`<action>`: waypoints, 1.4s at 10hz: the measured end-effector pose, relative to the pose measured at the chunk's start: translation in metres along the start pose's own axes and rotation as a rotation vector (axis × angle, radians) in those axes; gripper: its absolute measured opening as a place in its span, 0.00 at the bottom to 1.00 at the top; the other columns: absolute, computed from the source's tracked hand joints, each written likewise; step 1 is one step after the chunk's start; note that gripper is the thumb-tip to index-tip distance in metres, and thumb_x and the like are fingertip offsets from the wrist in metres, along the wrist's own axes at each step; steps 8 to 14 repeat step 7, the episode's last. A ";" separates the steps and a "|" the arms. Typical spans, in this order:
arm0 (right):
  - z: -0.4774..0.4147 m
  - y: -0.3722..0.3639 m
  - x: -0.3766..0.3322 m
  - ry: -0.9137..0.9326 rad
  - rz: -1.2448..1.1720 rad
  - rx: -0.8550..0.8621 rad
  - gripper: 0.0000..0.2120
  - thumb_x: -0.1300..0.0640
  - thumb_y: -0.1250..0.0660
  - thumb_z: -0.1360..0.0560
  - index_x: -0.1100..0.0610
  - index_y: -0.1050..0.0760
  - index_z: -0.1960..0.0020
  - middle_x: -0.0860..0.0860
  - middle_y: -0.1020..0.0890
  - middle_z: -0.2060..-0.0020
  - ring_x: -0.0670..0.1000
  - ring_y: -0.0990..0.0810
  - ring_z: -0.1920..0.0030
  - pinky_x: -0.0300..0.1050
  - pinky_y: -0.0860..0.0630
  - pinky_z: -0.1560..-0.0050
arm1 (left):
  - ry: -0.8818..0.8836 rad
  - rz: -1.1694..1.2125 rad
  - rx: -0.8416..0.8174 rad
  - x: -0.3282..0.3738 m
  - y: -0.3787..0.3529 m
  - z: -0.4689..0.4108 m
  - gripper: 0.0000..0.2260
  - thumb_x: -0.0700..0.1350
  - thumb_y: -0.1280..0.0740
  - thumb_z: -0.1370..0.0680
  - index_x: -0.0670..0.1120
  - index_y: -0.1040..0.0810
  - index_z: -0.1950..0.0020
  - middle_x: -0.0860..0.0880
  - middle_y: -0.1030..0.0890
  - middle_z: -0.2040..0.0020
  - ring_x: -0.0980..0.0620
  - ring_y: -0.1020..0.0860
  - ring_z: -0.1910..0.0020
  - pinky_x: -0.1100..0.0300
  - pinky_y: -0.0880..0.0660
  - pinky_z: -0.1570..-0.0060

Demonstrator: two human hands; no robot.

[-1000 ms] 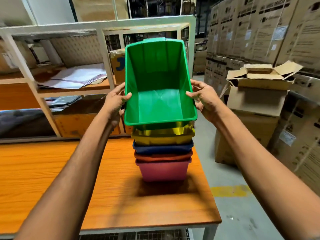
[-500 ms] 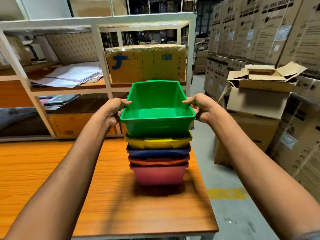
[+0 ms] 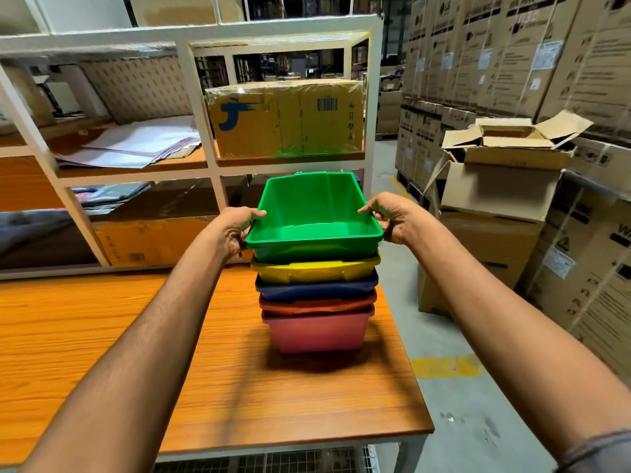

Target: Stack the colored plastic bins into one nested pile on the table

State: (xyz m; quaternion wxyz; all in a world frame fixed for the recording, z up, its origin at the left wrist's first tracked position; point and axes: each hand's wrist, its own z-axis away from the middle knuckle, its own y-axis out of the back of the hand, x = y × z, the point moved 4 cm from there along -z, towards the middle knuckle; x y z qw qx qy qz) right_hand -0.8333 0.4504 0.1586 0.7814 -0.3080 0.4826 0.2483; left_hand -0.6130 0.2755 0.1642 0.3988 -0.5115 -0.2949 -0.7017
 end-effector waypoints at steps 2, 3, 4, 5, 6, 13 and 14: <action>0.011 0.001 0.006 0.008 0.059 0.061 0.09 0.68 0.38 0.20 0.62 0.25 0.42 0.58 0.17 0.41 0.57 0.15 0.43 0.49 0.17 0.43 | 0.011 -0.029 -0.016 -0.002 0.004 0.009 0.15 0.40 0.32 0.19 0.41 0.23 0.33 0.44 0.16 0.41 0.49 0.16 0.50 0.58 0.19 0.62; 0.016 0.000 0.009 0.006 0.046 0.074 0.07 0.67 0.37 0.20 0.61 0.24 0.44 0.57 0.16 0.41 0.55 0.15 0.44 0.48 0.17 0.44 | 0.018 -0.006 -0.025 -0.004 0.006 0.013 0.13 0.40 0.31 0.19 0.41 0.22 0.34 0.46 0.16 0.49 0.51 0.16 0.56 0.61 0.20 0.71; 0.023 0.001 0.015 0.018 0.036 0.128 0.14 0.64 0.35 0.19 0.61 0.24 0.34 0.56 0.17 0.38 0.55 0.17 0.38 0.52 0.22 0.34 | 0.016 0.023 -0.034 -0.006 0.010 0.019 0.13 0.40 0.31 0.19 0.42 0.22 0.35 0.46 0.16 0.52 0.52 0.16 0.58 0.64 0.22 0.75; 0.029 0.001 0.017 0.055 0.013 0.172 0.17 0.63 0.35 0.19 0.61 0.26 0.31 0.56 0.17 0.37 0.54 0.17 0.38 0.51 0.20 0.39 | -0.004 0.026 -0.031 -0.011 0.012 0.019 0.13 0.40 0.31 0.20 0.43 0.21 0.35 0.46 0.16 0.46 0.53 0.17 0.54 0.62 0.21 0.70; 0.044 0.001 0.021 0.136 -0.026 0.238 0.10 0.64 0.34 0.20 0.60 0.22 0.39 0.55 0.15 0.47 0.48 0.14 0.55 0.41 0.17 0.62 | -0.136 0.065 0.033 -0.017 0.017 0.022 0.15 0.42 0.29 0.20 0.46 0.21 0.33 0.47 0.18 0.37 0.53 0.21 0.45 0.59 0.24 0.56; 0.059 0.005 0.021 0.220 0.032 0.327 0.04 0.63 0.32 0.21 0.56 0.20 0.51 0.52 0.16 0.55 0.45 0.19 0.62 0.39 0.23 0.68 | -0.293 0.022 0.147 -0.018 0.023 0.034 0.17 0.44 0.28 0.21 0.48 0.21 0.31 0.48 0.21 0.34 0.53 0.24 0.41 0.60 0.26 0.49; 0.059 0.005 0.021 0.220 0.032 0.327 0.04 0.63 0.32 0.21 0.56 0.20 0.51 0.52 0.16 0.55 0.45 0.19 0.62 0.39 0.23 0.68 | -0.293 0.022 0.147 -0.018 0.023 0.034 0.17 0.44 0.28 0.21 0.48 0.21 0.31 0.48 0.21 0.34 0.53 0.24 0.41 0.60 0.26 0.49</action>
